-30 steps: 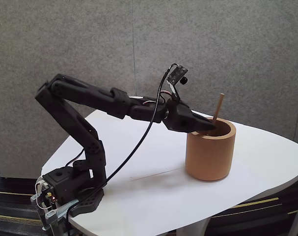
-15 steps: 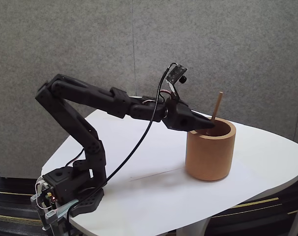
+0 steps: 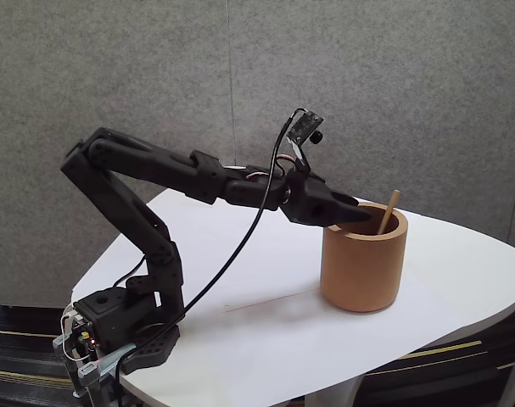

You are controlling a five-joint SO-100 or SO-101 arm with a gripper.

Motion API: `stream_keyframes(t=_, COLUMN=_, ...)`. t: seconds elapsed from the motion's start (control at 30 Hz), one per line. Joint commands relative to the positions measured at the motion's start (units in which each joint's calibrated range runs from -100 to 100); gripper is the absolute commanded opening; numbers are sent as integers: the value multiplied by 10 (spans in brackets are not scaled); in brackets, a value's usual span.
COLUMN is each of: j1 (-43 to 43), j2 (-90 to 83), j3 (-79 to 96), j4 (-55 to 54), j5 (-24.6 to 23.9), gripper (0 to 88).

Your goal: Grab the pen and put it in the pen holder.

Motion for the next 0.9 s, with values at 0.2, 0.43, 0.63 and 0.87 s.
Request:
stream_keyframes(t=0.2, j1=-3, j2=-6, j3=-94, j4=-8, j5=-2, gripper=218)
stream_keyframes(t=0.43, j1=-8, j2=-9, j3=-181, j4=-1, j5=-2, gripper=218)
stream_keyframes(t=0.63, j1=-38, j2=-10, j3=-292, j4=0, j5=-2, gripper=218)
stream_keyframes(t=0.87, j1=-101, j2=-29, j3=-375, j4=9, j5=-3, gripper=218)
